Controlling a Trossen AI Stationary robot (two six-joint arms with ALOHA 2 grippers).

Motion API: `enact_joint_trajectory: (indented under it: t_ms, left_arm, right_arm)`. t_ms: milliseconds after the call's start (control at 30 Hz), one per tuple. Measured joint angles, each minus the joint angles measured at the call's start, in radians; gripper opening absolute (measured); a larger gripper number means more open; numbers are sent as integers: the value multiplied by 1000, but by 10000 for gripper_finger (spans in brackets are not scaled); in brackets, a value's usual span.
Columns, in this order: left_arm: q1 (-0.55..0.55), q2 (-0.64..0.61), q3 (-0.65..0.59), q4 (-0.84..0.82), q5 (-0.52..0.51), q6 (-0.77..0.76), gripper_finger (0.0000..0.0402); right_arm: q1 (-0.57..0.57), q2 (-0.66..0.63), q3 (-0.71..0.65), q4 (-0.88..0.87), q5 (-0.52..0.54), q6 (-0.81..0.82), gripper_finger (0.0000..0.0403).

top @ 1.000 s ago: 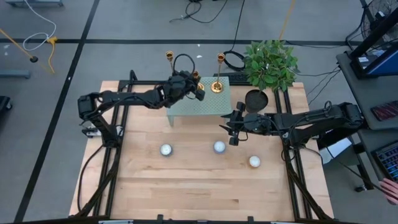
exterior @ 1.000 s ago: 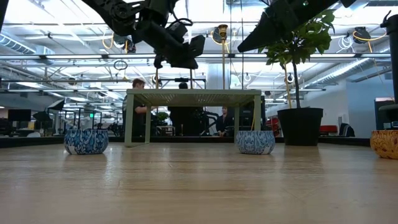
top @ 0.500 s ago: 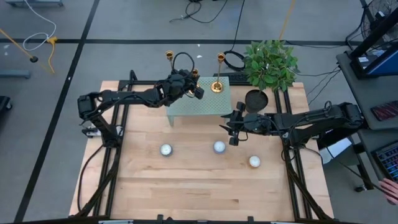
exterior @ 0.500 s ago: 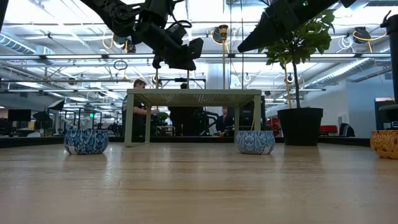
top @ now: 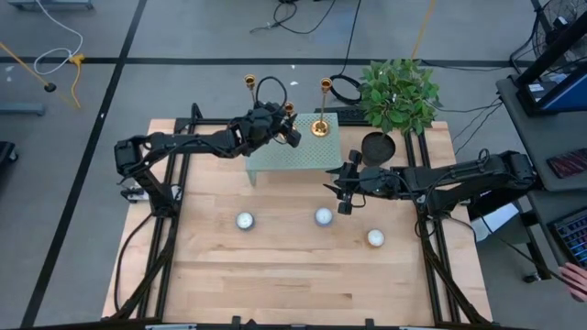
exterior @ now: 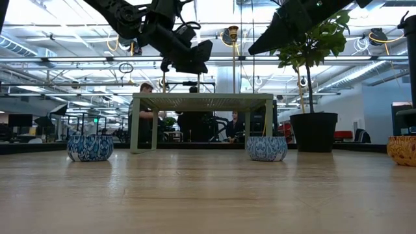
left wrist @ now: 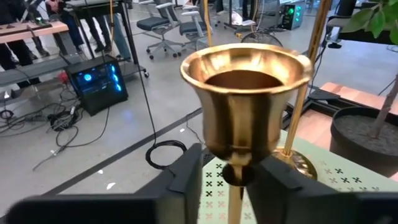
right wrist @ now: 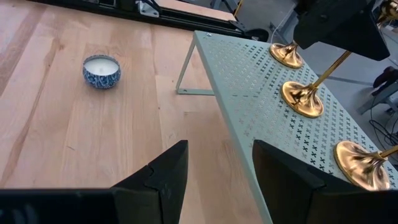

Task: Pick & Place candle stick holders
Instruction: Put the gold candle holder on the shelf, then put the left blue scented candle on the shelf

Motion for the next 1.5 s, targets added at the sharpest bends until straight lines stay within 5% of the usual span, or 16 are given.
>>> enact_joint_trajectory:
  t_ms: [300,600,1033,1500]
  left_arm:
    - [-38,0,0,-11,-10,2,185]
    - [-75,-7,0,-151,-163,0,189]
    - [-174,-93,-2,-439,-166,-94,189]
    - [-410,-281,-1,-988,195,-144,189]
  right_arm:
    - [0,0,0,-1,-1,0,178]
    - [33,0,0,-17,-3,1,205]
    - [139,0,0,-115,-5,62,213]
    - [224,4,-1,-186,-5,185,212]
